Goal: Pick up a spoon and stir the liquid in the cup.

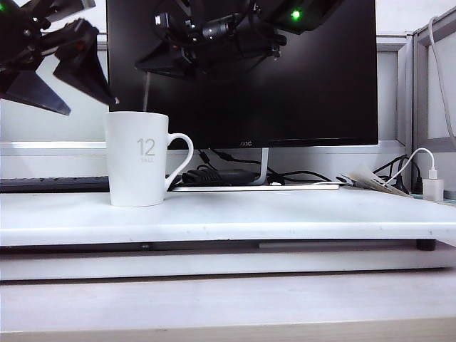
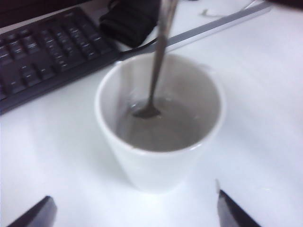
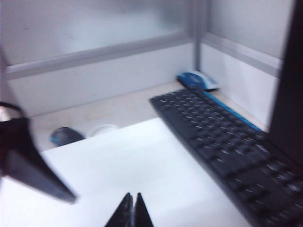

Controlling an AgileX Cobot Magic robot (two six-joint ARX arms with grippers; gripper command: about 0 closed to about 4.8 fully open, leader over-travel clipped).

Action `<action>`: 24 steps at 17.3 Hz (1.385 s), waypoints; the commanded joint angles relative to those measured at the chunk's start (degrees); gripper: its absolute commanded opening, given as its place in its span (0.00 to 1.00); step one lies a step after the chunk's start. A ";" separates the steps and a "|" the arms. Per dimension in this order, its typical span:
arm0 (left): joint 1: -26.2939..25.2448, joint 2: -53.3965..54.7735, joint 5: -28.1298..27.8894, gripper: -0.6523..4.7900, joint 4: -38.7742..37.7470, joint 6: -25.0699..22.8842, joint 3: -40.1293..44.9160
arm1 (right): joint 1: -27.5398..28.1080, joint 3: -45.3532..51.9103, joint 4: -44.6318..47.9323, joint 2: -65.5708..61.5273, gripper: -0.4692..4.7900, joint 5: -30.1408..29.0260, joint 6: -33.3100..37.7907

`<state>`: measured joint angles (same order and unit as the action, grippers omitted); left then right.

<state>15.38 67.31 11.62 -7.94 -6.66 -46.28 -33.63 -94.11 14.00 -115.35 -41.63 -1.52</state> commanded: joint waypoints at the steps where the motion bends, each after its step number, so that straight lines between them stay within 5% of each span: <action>1: -0.11 -0.17 -0.48 1.00 0.31 -0.44 -0.22 | -0.31 -0.39 -2.99 0.26 0.08 -2.21 0.00; 5: -0.11 -0.17 -0.48 1.00 0.31 -0.44 -0.22 | 0.20 -0.42 -11.08 0.35 0.08 1.01 -3.65; 8: -0.11 -0.17 -0.48 1.00 0.28 -0.44 -0.22 | 0.17 -0.42 -8.09 0.35 0.08 6.73 -4.63; 11: -0.11 -0.17 -0.48 1.00 0.33 -0.46 -0.22 | -0.35 -0.42 -3.28 0.31 0.08 6.40 -4.24; 18: -0.11 -0.17 -0.48 1.00 0.35 -0.44 -0.22 | -1.22 -0.42 -4.07 0.28 0.08 -4.46 -2.93; 24: -0.11 -0.22 -0.48 1.00 0.28 -0.44 -0.22 | -0.74 -0.44 -11.69 0.31 0.08 2.84 -4.81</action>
<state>15.38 67.31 11.27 -7.97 -6.85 -46.28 -34.15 -94.11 1.48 -115.35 -40.91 -5.67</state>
